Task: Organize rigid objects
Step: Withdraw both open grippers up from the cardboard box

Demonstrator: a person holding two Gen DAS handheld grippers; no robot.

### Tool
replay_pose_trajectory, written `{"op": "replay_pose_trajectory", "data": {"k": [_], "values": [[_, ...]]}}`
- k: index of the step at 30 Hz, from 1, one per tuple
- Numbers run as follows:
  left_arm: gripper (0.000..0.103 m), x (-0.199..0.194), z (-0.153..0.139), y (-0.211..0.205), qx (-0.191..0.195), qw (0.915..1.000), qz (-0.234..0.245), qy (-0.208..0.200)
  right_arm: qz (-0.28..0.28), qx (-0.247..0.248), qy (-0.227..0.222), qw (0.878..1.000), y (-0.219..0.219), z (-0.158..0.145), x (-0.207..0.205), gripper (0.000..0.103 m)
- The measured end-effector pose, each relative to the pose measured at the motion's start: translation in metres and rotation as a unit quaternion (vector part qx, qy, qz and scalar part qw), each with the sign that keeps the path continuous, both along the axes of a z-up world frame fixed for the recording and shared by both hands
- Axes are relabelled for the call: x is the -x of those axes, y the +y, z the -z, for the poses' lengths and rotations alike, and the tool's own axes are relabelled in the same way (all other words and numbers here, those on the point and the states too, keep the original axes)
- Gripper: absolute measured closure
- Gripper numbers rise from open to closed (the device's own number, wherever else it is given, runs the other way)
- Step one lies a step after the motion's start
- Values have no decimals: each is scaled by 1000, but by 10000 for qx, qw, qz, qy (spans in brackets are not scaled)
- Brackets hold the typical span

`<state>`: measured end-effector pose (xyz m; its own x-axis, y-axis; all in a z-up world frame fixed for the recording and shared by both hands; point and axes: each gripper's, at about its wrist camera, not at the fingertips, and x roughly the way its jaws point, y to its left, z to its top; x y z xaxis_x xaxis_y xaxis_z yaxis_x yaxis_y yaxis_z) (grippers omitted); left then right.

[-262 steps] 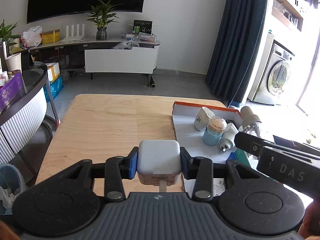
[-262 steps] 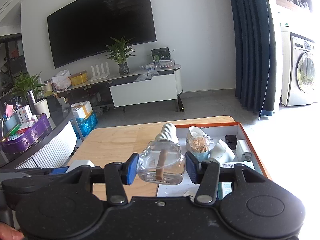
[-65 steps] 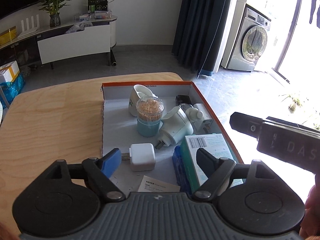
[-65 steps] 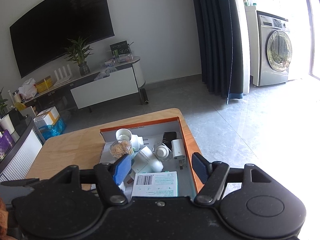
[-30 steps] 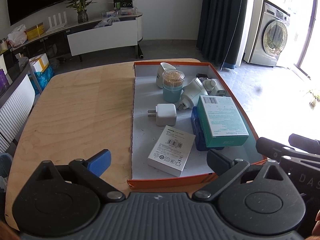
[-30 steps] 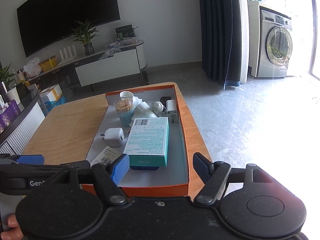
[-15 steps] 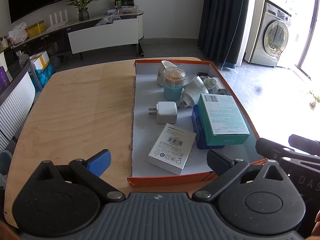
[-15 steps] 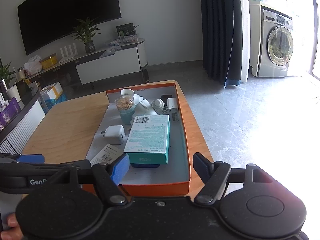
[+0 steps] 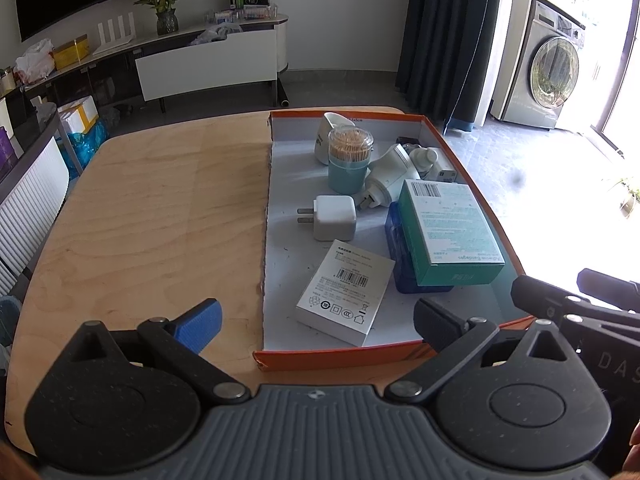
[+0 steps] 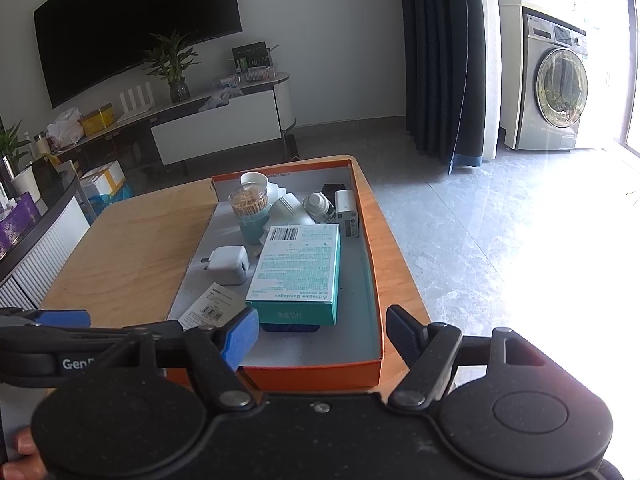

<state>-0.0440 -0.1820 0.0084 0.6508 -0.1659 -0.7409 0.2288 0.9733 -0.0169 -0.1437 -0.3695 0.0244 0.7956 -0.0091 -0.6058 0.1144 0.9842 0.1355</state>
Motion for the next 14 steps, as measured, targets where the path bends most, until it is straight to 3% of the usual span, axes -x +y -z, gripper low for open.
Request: {"op": "replay_pose_trajectory", "data": {"k": [14], "values": [[0, -2, 3, 0, 20, 9999, 6, 143, -2, -17, 31, 10000, -1, 3, -1, 19]]}}
